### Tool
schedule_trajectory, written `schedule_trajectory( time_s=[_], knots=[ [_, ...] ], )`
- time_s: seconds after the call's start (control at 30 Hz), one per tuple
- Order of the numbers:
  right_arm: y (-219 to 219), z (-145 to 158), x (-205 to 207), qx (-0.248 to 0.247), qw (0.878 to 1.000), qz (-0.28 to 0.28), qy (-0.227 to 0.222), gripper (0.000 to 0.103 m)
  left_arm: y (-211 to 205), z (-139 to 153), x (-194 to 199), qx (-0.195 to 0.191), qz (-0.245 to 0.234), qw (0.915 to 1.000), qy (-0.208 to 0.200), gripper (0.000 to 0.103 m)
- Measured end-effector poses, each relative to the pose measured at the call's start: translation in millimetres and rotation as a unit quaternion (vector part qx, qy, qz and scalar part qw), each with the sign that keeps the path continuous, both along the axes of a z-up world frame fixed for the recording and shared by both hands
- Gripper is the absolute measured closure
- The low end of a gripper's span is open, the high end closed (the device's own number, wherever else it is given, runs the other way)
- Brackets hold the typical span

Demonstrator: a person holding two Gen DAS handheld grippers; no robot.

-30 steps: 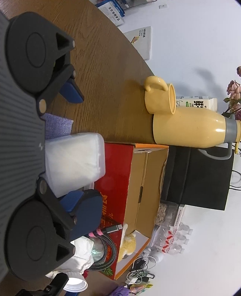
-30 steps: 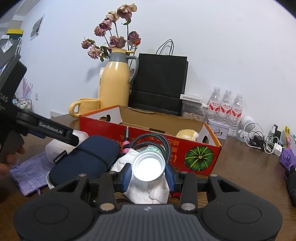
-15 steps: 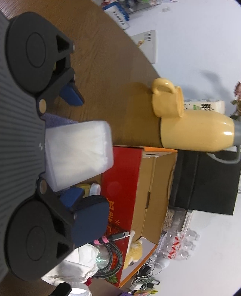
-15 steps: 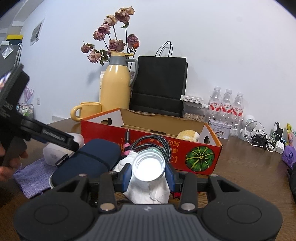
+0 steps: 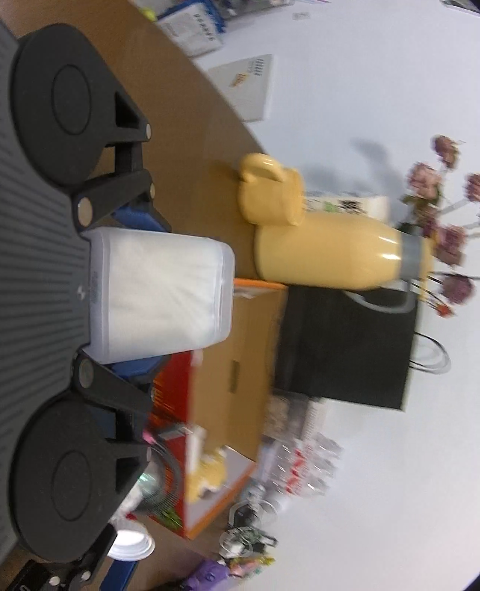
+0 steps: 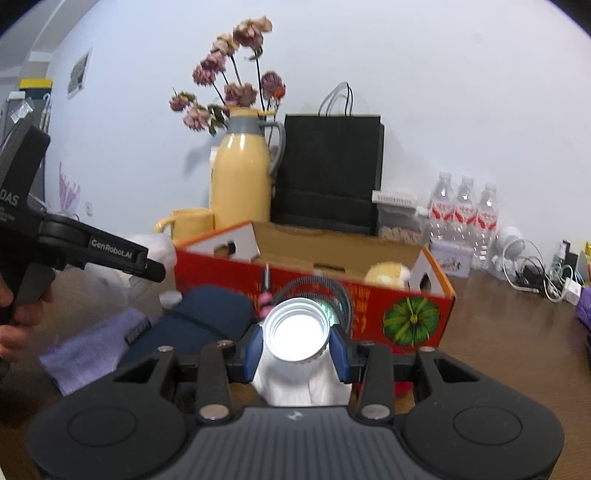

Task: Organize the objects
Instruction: 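Carry the lid and plastic box into the cardboard box while both grippers release them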

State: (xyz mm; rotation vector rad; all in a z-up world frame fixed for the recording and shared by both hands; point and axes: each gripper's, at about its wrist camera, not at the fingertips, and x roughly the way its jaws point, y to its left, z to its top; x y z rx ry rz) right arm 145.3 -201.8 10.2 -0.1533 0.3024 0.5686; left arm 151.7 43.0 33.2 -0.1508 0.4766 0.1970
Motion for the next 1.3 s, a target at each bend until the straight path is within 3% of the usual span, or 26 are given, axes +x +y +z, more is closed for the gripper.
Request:
schedule_trajectory(
  time_s=[0.27, 0.43, 0.6, 0.8, 0.93, 1.3],
  knots=[
    [14.8, 53.6, 43.7, 0.022, 0.999, -0.007, -0.045, 0.065, -22.5, 41.7, 33.3, 0.012, -0.012, 0.9981, -0.059, 0.036],
    [33.8, 65.0, 94.1, 0.038, 0.999, -0.025, -0.029, 0.065, -35.7, 49.8, 66.0, 0.007, -0.004, 0.9969, -0.078, 0.036],
    [46.6, 61.7, 150.3, 0.047, 0.997, -0.055, 0.013, 0.065, -38.2, 46.4, 99.3, 0.004, 0.007, 0.9964, -0.084, 0.036],
    [58.0, 44.1, 206.0, 0.039, 0.994, -0.066, 0.078, 0.065, -33.3, 30.1, 146.0, 0.008, 0.027, 0.9977, -0.062, 0.036],
    [64.6, 22.6, 223.6, 0.013, 0.992, -0.074, 0.104, 0.065, -27.7, 13.4, 168.3, 0.010, 0.024, 0.9995, -0.019, 0.036],
    [64.7, 1.3, 238.4, -0.007, 0.986, -0.078, 0.147, 0.065, -27.3, -5.6, 177.9, 0.016, 0.007, 0.9991, 0.039, 0.036]
  ],
)
